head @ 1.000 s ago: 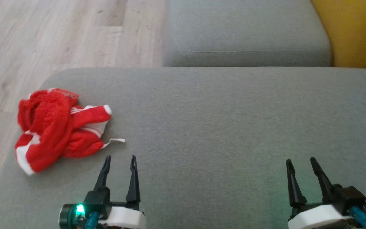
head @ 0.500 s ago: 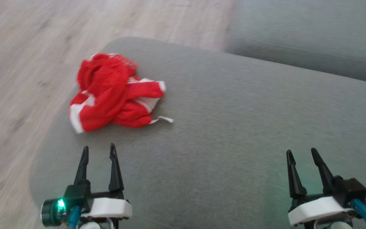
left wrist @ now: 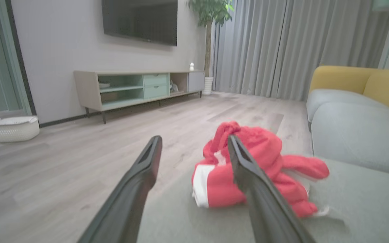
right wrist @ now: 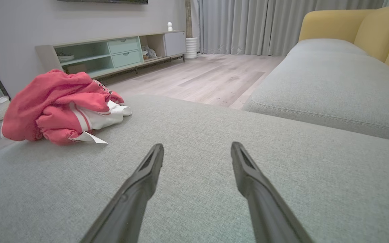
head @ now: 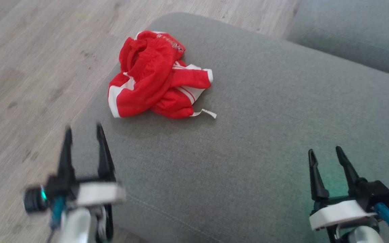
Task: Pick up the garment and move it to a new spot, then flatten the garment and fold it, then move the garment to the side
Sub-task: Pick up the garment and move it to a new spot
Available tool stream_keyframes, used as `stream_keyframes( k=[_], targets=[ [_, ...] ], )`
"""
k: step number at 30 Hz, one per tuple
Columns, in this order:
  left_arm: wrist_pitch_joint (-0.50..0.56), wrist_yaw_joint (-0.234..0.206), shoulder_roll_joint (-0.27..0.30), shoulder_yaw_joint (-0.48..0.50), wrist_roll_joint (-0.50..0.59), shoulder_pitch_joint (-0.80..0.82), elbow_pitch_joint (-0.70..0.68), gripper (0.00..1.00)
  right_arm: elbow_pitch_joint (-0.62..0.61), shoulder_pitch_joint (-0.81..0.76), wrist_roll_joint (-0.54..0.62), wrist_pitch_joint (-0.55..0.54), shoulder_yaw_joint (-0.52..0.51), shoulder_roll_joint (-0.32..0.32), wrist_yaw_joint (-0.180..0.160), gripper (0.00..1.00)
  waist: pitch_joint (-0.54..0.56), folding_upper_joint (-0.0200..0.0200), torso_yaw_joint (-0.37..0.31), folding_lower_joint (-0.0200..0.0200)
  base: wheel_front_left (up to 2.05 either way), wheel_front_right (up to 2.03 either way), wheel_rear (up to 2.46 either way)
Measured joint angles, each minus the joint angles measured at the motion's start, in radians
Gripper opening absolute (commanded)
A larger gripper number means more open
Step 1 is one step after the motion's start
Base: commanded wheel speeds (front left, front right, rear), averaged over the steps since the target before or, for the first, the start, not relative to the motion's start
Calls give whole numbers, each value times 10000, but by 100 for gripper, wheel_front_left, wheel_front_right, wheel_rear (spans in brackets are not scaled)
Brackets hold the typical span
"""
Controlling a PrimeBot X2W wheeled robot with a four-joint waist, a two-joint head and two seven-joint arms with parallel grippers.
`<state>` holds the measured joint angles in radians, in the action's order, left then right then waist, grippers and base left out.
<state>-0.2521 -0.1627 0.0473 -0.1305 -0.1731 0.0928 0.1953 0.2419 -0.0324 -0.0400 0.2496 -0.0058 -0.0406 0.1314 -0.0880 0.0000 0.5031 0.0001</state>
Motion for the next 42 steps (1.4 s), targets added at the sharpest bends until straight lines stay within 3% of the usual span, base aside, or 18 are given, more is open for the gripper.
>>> stream_keyframes(
  k=[4,9,15,19,28,29,30,31,36,42],
  targets=[
    [-2,506,-17,453,-4,1664,40,100,-219,31,454,2,-31,-92,0,100,-497,0,97,0,0,0,0],
    [-58,1030,-48,755,401,4442,909,100,-430,692,587,2,44,-1026,0,100,-1565,0,-83,2,0,0,0],
    [-36,1592,157,709,617,7252,4136,100,-571,1713,589,13,412,-1779,0,100,-2768,-1,-590,5,0,0,0],
    [769,1906,412,848,458,8697,6383,100,-629,1943,587,15,539,-1975,0,100,-3247,-1,-1161,1,0,0,0],
    [1781,1417,972,1361,71,9484,9432,100,-920,2336,589,105,481,-1919,0,100,-3947,0,-2256,0,0,0,0],
    [1680,1417,989,1369,67,9495,9557,93,-966,2341,589,115,477,-1912,0,100,-4004,-1,-2312,0,0,0,0],
    [1522,1423,986,1413,0,9512,9643,27,-976,2359,589,115,477,-1896,0,100,-4047,-1,-2353,0,0,0,0],
    [1388,1469,978,1475,-115,9542,9704,0,-976,2376,589,115,476,-1885,0,100,-4071,-1,-2376,0,0,0,0],
    [608,1820,986,1452,-201,9891,9935,0,-725,2452,589,113,407,-1806,0,100,-3827,0,-2340,0,0,0,0],
    [109,2073,986,723,405,10538,9298,0,-357,2274,589,98,508,-1337,0,100,-3035,-1,-2408,0,0,0,0]
  ],
)
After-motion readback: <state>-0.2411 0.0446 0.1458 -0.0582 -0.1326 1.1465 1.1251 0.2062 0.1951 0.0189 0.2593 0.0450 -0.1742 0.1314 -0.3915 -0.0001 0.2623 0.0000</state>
